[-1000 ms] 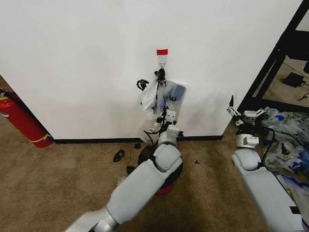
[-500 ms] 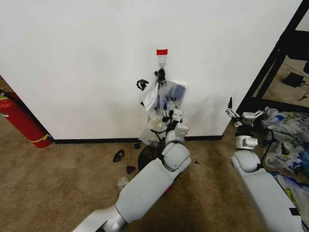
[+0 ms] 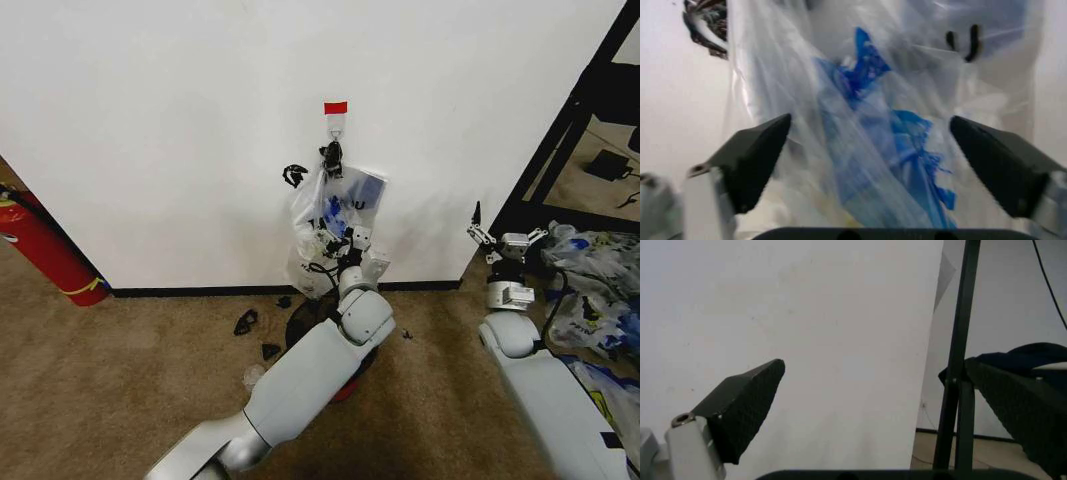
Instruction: Pick up the garbage bag from the wall and place it over the trash bin.
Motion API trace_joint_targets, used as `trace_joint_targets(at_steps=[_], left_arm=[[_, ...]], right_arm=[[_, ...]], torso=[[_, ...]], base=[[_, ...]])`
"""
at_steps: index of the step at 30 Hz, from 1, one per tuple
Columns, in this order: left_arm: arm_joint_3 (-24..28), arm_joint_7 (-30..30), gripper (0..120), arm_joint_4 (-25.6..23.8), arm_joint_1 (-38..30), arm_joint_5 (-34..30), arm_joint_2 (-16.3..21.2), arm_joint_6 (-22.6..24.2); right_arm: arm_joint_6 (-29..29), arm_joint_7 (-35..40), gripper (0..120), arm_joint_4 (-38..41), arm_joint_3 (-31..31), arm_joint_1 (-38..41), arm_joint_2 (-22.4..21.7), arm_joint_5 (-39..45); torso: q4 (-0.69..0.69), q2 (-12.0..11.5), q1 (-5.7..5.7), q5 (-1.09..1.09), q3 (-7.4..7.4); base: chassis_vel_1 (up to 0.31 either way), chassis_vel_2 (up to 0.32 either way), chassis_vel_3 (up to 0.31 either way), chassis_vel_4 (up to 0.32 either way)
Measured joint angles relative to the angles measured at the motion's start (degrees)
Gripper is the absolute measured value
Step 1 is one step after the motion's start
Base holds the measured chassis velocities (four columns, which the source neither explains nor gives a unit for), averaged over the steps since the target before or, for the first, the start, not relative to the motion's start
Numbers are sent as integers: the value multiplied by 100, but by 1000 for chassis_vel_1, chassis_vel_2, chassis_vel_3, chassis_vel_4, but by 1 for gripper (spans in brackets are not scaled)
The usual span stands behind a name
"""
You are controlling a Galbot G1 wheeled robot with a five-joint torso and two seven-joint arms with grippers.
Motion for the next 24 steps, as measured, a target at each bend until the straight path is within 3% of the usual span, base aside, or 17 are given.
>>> trace_joint_targets(at_steps=[5,7,8,10,17,18,24], left_arm=[[-61,43,72,-89,6,-30,65,-113],[-70,53,70,-89,8,-31,73,-132],[-106,98,59,-91,14,-31,103,-186],[-116,109,58,-90,14,-31,107,-194],[-255,211,26,-22,-4,-32,140,-297],[-255,211,26,-22,-4,-32,140,-297],[-442,425,1,-605,219,-224,400,-559]], right_arm=[[3,0,100,-2,-3,0,14,-20],[3,1,100,-3,-3,0,14,-21],[3,1,100,-4,-5,-1,17,-24],[3,1,100,-5,-6,0,17,-26],[3,6,100,3,-19,-12,21,-50],[3,6,100,3,-19,-12,21,-50],[21,7,100,10,-87,-69,21,-84]], torso=[[0,0,0,0,0],[0,0,0,0,0],[0,0,0,0,0],[0,0,0,0,0],[0,0,0,0,0],[0,0,0,0,0],[-1,0,0,0,0]], base=[[0,0,0,0],[0,0,0,0],[0,0,0,0],[0,0,0,0],[0,0,0,0],[0,0,0,0],[0,0,0,0]])
